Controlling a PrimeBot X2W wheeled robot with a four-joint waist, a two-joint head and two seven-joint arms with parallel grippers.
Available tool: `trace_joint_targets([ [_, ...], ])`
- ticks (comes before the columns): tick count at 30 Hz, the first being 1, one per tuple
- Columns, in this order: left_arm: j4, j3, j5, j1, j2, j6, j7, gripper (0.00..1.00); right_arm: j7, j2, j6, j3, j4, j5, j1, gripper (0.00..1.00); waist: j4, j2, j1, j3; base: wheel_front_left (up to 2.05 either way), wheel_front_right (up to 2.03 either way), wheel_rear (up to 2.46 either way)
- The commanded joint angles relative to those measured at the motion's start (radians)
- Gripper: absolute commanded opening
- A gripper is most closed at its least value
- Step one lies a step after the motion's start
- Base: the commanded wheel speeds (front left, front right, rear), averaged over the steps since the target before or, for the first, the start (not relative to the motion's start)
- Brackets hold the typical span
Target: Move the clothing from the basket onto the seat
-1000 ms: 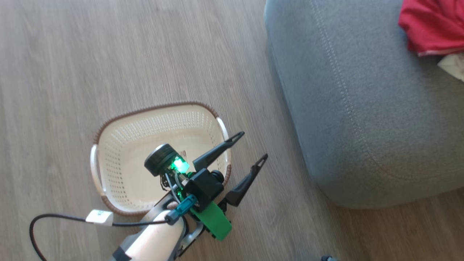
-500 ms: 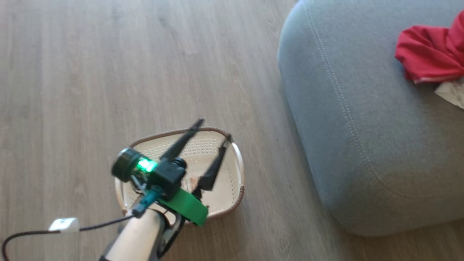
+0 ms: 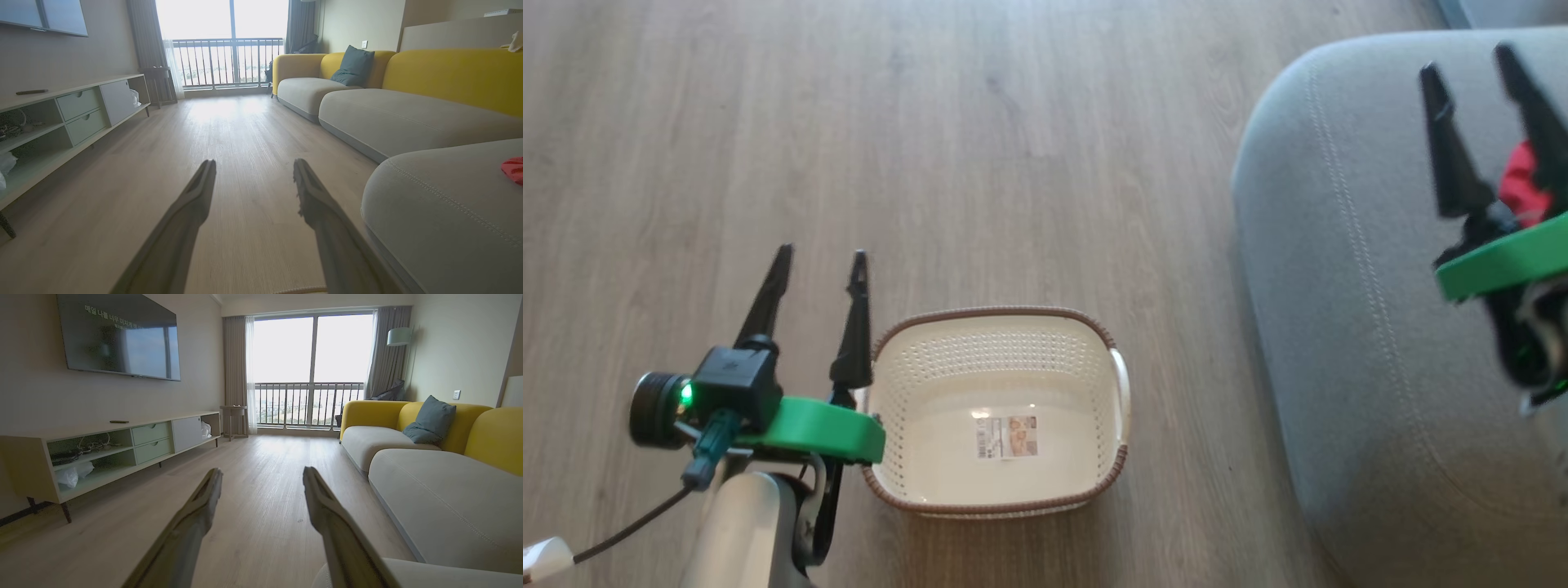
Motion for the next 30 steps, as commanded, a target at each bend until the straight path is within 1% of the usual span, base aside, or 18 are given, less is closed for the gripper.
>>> trace_joint_targets([
  [1, -0.039, 0.039, -0.004, -0.018, 0.000, 0.008, -0.005, 1.00, -0.008, -0.002, 0.000, 0.000, -0.035, 0.008, 0.013, 1.00, 0.020, 0.0000, 0.0001, -0.013, 0.00, 0.00, 0.00],
  [3, -0.044, 0.048, 0.003, -0.007, -0.001, 0.011, -0.005, 1.00, -0.012, 0.027, 0.000, -0.007, -0.052, -0.001, 0.058, 1.00, 0.039, 0.0000, 0.0001, -0.020, 0.00, 0.00, 0.00],
  [5, -0.046, 0.044, -0.054, 0.009, -0.001, -0.010, -0.005, 1.00, -0.013, 0.066, 0.000, -0.027, -0.083, -0.024, 0.103, 1.00, 0.054, 0.0000, 0.0001, -0.026, 0.00, 0.00, 0.00],
  [6, -0.053, 0.055, -0.083, 0.017, -0.001, -0.012, -0.005, 1.00, -0.014, 0.092, 0.000, -0.044, -0.099, -0.036, 0.129, 1.00, 0.061, 0.0000, 0.0001, -0.028, 0.00, 0.00, 0.00],
  [9, -0.049, 0.082, -0.103, 0.039, -0.001, -0.009, -0.005, 1.00, -0.014, 0.173, 0.000, -0.070, -0.140, -0.079, 0.214, 1.00, 0.073, 0.0000, 0.0001, -0.030, 0.00, 0.00, 0.00],
  [12, -0.058, 0.090, -0.090, 0.052, -0.001, -0.004, -0.005, 1.00, -0.014, 0.246, 0.000, -0.108, -0.147, -0.135, 0.290, 1.00, 0.081, 0.0000, 0.0001, -0.029, 0.00, 0.00, 0.00],
  [14, -0.061, 0.087, -0.074, 0.062, -0.001, -0.005, -0.005, 1.00, -0.014, 0.304, 0.000, -0.155, -0.143, -0.156, 0.332, 1.00, 0.083, 0.0000, 0.0001, -0.030, 0.00, 0.00, 0.00],
  [16, -0.060, 0.083, -0.068, 0.073, -0.001, -0.005, -0.005, 1.00, -0.014, 0.345, 0.000, -0.178, -0.136, -0.176, 0.369, 1.00, 0.085, 0.0000, 0.0001, -0.032, 0.00, 0.00, 0.00],
  [18, -0.058, 0.076, -0.064, 0.083, -0.001, -0.012, -0.005, 1.00, -0.014, 0.373, 0.000, -0.203, -0.129, -0.194, 0.398, 1.00, 0.085, 0.0000, 0.0001, -0.037, 0.00, 0.00, 0.00],
  [19, -0.057, 0.069, -0.069, 0.088, -0.001, -0.024, -0.005, 1.00, -0.014, 0.384, 0.000, -0.212, -0.128, -0.198, 0.409, 1.00, 0.084, 0.0000, 0.0001, -0.039, 0.00, 0.00, 0.00],
  [22, -0.048, 0.067, -0.066, 0.112, -0.001, -0.041, -0.005, 1.00, -0.014, 0.403, 0.000, -0.214, -0.132, -0.237, 0.435, 1.00, 0.076, 0.0000, 0.0001, -0.046, 0.00, 0.00, 0.00],
  [27, -0.031, 0.069, -0.070, 0.126, -0.001, -0.047, -0.005, 1.00, -0.014, 0.412, 0.000, -0.208, -0.141, -0.265, 0.443, 1.00, 0.065, 0.0000, 0.0001, -0.051, 0.00, 0.00, 0.00],
  [30, -0.016, 0.066, -0.084, 0.132, -0.001, -0.066, -0.005, 1.00, -0.014, 0.415, 0.000, -0.203, -0.146, -0.269, 0.445, 1.00, 0.062, 0.0000, 0.0001, -0.056, 0.00, 0.00, 0.00],
])
